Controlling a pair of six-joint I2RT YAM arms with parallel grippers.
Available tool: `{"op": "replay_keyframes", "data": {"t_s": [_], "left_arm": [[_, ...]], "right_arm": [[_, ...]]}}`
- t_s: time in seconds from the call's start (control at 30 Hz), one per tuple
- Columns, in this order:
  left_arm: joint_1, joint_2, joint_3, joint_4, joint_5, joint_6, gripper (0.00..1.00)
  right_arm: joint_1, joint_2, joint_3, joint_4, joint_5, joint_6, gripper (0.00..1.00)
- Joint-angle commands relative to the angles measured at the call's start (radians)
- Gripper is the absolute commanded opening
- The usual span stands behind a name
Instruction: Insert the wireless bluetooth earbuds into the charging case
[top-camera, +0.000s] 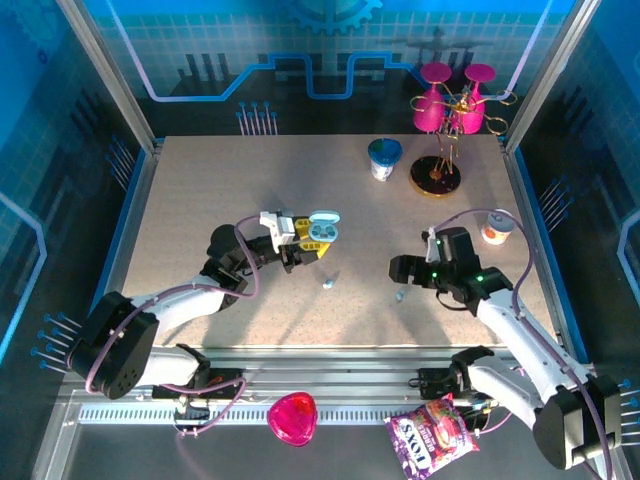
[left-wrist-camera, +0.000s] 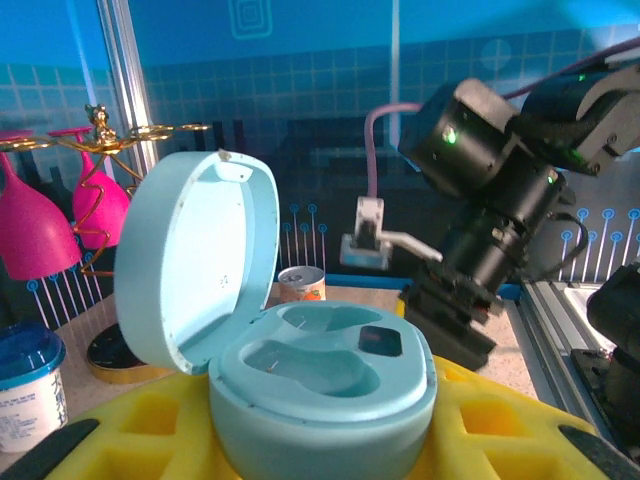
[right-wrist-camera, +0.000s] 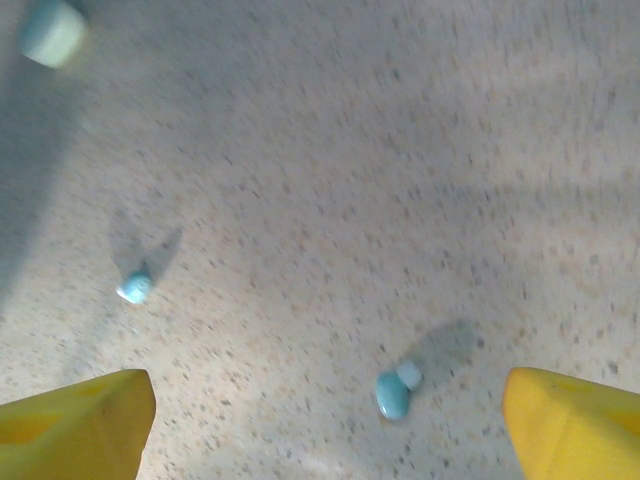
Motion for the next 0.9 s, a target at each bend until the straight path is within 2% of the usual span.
{"op": "replay_keyframes", "data": {"t_s": [0.0,0.17,0.43,0.73,0.87], "left_arm": [[-0.004,0.016,-0.002,0.081,-0.014,-0.026,0.30],[-0.004,0.020,-0.001,0.077,-0.014,-0.036,0.30],[-0.004,0.003,0.003,0.031,-0.011,-0.025,0.31],[-0.004,0.003,0.007,0.021,-0.008,-0.016,0.31],[-0.004,0.000,0.006,0.018,-0.006,-0.016,0.31]], "right_arm": [[0.042,0.024,-0.034,-0.024,0.029,0.061,0.88],[0.081,0.104,-0.085,0.034,0.018,0.087,0.80],[0.212,0.207,-0.109,0.150,0.030,0.177,0.70],[0.255,0.258,-0.131,0.235,0.039,0.252,0.68],[0.254,0.249,-0.143,0.234,0.090,0.272,0.68]]}}
